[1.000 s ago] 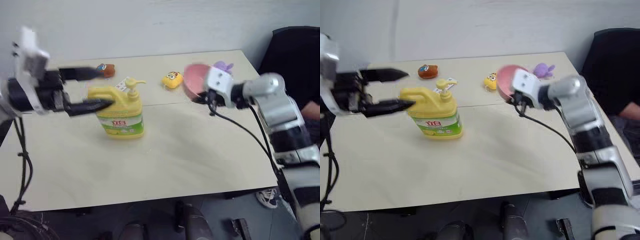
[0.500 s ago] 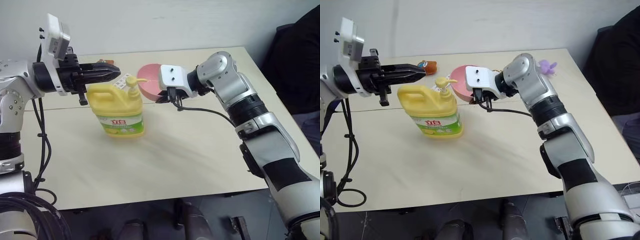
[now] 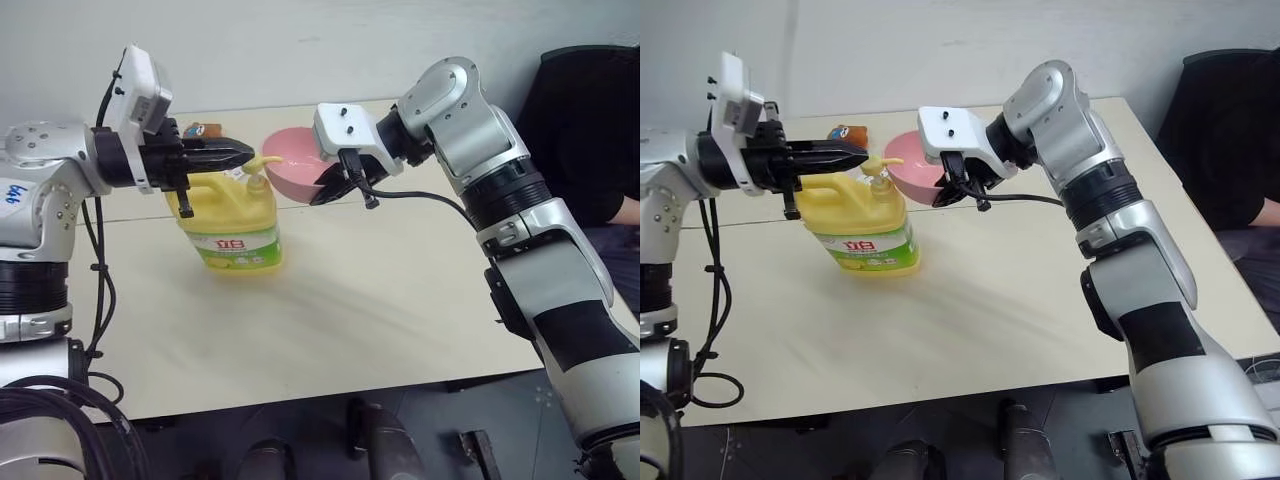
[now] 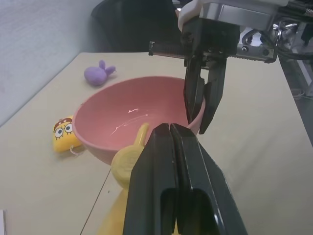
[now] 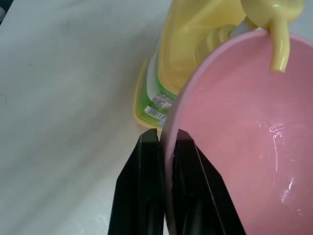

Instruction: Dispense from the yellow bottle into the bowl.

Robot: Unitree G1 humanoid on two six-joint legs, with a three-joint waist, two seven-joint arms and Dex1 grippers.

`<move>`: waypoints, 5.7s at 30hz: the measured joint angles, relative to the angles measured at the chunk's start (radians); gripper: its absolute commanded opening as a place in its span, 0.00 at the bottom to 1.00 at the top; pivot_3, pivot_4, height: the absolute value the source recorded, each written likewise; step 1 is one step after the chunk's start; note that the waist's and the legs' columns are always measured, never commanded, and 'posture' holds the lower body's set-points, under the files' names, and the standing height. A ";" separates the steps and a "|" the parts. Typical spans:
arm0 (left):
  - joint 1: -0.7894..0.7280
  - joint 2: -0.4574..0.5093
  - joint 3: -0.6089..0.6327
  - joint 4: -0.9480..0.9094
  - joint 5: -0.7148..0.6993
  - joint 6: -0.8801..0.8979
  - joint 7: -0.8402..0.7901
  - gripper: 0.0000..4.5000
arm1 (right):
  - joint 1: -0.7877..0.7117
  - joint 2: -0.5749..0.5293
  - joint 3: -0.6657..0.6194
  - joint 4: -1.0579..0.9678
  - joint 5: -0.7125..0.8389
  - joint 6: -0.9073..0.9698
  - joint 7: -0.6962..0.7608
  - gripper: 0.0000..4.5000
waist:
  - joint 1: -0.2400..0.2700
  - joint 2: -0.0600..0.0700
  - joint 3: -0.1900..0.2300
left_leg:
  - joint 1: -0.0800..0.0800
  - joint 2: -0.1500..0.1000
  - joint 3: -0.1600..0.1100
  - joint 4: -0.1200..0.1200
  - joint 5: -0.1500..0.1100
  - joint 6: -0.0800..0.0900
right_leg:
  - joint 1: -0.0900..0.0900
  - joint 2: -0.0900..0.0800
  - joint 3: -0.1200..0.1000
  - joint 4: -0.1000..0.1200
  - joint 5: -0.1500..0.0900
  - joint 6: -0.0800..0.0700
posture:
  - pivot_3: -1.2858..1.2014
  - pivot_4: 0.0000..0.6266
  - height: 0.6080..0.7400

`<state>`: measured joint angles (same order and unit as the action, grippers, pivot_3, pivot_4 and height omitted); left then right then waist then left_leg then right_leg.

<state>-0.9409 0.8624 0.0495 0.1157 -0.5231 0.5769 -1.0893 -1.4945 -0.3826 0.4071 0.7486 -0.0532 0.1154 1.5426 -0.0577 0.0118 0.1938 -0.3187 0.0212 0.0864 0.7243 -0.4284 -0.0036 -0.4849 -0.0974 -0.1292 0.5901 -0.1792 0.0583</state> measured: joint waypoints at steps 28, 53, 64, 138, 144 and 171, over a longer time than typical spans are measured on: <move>-0.011 -0.040 0.015 0.044 0.071 -0.054 0.032 0.01 | -0.055 0.020 0.006 0.163 -0.096 -0.170 0.001 0.00 | -0.002 0.000 0.000 | 0.000 0.000 0.000 0.000 0.000 0.000 | 0.000 0.000 0.000 0.000 0.000 0.000 | 0.52 0.24 1.00; -0.031 -0.082 -0.049 0.065 0.176 -0.107 0.019 0.01 | -0.056 0.021 0.006 0.163 -0.104 -0.197 0.006 0.00 | 0.003 0.000 0.000 | 0.000 0.000 0.000 0.002 0.000 0.000 | 0.001 -0.001 0.000 0.001 0.000 0.000 | 0.52 0.24 1.00; -0.059 -0.102 -0.049 0.102 0.192 -0.102 0.027 0.01 | -0.056 0.023 0.006 0.163 -0.113 -0.203 0.006 0.00 | 0.002 0.000 0.000 | 0.000 0.000 0.000 0.002 0.000 0.000 | 0.001 -0.001 0.000 0.001 0.000 0.000 | 0.52 0.24 1.00; -0.089 -0.150 0.013 0.017 0.113 0.103 0.039 0.01 | -0.055 0.023 0.006 0.164 -0.119 -0.247 0.013 0.00 | 0.000 -0.001 -0.001 | -0.001 0.000 0.001 0.003 0.000 0.000 | -0.002 -0.001 0.002 0.004 0.000 -0.001 | 0.52 0.24 1.00; -0.128 -0.130 0.048 0.062 0.125 0.085 0.089 0.01 | -0.055 0.023 0.006 0.164 -0.119 -0.250 0.013 0.00 | -0.001 -0.001 -0.001 | 0.000 0.000 0.001 0.001 0.000 0.000 | -0.002 -0.001 0.001 0.003 0.000 -0.001 | 0.52 0.24 1.00; -0.041 -0.103 -0.089 0.034 0.310 -0.156 0.100 0.01 | -0.052 -0.008 0.065 0.131 -0.072 -0.262 0.016 0.00 | 0.002 0.000 -0.001 | 0.003 0.000 0.001 0.002 0.000 0.000 | 0.002 -0.001 0.001 0.003 0.000 -0.001 | 0.52 0.24 1.00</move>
<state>-0.9819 0.7598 -0.0393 0.1499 -0.2128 0.4206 -0.9888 -1.5462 -0.3903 0.4717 0.8797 -0.1251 -0.1462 1.5590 -0.0555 0.0113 0.1928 -0.3155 0.0214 0.0877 0.7259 -0.4283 -0.0035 -0.4831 -0.0986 -0.1279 0.5931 -0.1791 0.0576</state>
